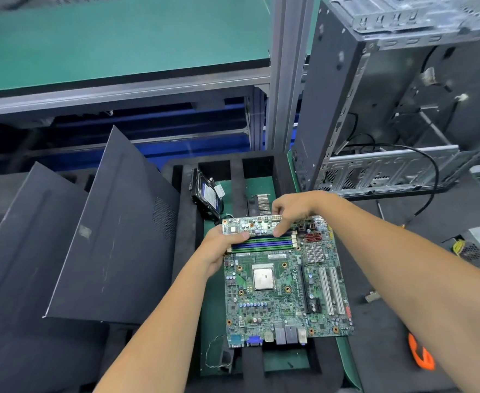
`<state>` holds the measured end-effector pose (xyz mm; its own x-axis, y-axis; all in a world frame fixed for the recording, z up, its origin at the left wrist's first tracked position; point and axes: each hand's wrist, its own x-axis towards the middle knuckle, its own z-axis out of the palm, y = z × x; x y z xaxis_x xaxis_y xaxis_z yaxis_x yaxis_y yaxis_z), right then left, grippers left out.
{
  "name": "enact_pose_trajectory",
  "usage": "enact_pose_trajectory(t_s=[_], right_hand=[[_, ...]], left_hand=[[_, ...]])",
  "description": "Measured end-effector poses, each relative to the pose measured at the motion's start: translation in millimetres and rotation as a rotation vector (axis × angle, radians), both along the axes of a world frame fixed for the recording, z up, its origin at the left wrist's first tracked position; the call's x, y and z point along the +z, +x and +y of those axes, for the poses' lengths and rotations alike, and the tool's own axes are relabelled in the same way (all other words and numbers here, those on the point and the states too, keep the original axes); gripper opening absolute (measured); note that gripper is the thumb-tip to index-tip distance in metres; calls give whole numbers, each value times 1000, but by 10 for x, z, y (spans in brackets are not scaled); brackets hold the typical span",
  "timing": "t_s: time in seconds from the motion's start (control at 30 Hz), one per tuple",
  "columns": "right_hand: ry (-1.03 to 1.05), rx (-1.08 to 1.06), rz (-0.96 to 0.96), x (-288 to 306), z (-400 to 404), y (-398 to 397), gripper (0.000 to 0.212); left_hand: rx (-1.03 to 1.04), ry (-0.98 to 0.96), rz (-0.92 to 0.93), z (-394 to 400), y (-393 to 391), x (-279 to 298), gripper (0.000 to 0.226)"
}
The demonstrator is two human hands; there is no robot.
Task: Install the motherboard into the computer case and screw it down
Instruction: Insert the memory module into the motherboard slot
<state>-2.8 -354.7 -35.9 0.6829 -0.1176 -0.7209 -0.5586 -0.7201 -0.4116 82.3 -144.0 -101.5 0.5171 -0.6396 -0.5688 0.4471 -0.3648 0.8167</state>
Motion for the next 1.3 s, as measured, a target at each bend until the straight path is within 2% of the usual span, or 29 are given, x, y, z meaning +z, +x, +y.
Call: enact_pose_trajectory(t_s=[0.2,0.27,0.5,0.7,0.73,0.83,0.97,1.1,1.3], right_hand=[[-4,61,20,-11,-5,64,51],[-3,40,20,-26,1,59,33],[-54,62,-1,-41,70,58,42],[-90,53,-29,-116,75,31,30],[-88,51,-34,-126,71,25,32],[-97,28,-29,-118,85,11,63],[-106,40,-31,-150,89,14,74],[-119,53,-39,-128,96,1,77],[-109,61,-77,-76,65,-53,70]], left_hand=[[-4,-38,-3,-1,-7,-10,49],[1,-49,-20,0,0,-23,50],[-6,-65,-60,19,-17,-38,40],[28,-75,-55,1,-43,-47,35],[28,-74,-56,-2,-46,-42,34],[36,-65,-61,-10,-57,-27,33],[53,-53,-63,-18,-62,-8,33],[54,-45,-48,-12,-64,8,33],[2,-78,-41,27,-24,7,39]])
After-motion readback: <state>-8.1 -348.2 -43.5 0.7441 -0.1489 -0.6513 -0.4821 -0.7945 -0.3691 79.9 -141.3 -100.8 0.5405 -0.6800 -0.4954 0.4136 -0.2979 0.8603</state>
